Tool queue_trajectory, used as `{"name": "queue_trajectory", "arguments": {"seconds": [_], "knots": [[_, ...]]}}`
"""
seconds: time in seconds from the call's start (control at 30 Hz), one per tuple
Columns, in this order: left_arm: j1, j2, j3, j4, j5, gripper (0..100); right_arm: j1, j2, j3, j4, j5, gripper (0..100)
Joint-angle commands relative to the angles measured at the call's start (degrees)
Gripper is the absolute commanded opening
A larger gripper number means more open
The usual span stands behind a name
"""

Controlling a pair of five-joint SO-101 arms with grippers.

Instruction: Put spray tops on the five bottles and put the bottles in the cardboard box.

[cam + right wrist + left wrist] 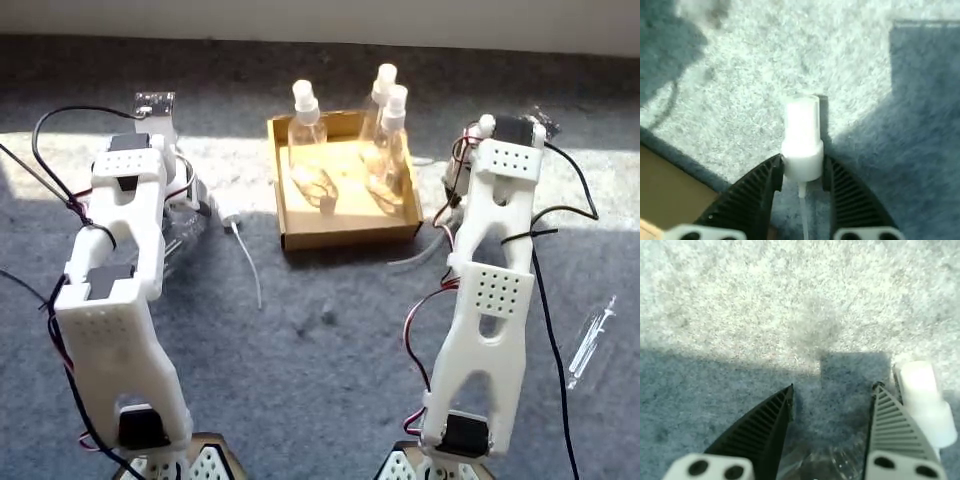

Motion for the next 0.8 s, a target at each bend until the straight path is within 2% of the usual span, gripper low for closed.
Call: {"name": "queue_trajectory", "arguments": {"seconds": [0.0, 0.17, 0.37, 0.6, 0.67, 0.77], "knots": [[-0.5, -0.8, -0.3, -0.7, -0.4, 24, 3.8, -1.6, 0.1, 1.3, 2.5, 8.0], [-0.5, -0.8, -0.3, -0.6, -0.4, 24, 6.5, -4.6, 2.9, 1.5, 12.9, 8.0], [-0.3, -0.8, -0.3, -0.4, -0.4, 24, 2.5, -16.0, 23.8, 1.4, 20.6, 8.0], [-0.3, -0.8, -0.3, -0.4, -0.4, 24, -0.4, -39.3, 43.9, 1.3, 25.7, 8.9], [-0.3, -0.9, -0.3, -0.4, -0.4, 24, -1.5, -45.4, 50.6, 1.1, 27.1, 13.6], [-0.1, -0.9, -0.3, -0.4, -0.4, 24, -3.5, -51.2, 59.4, 1.0, 29.6, 25.8]]}}
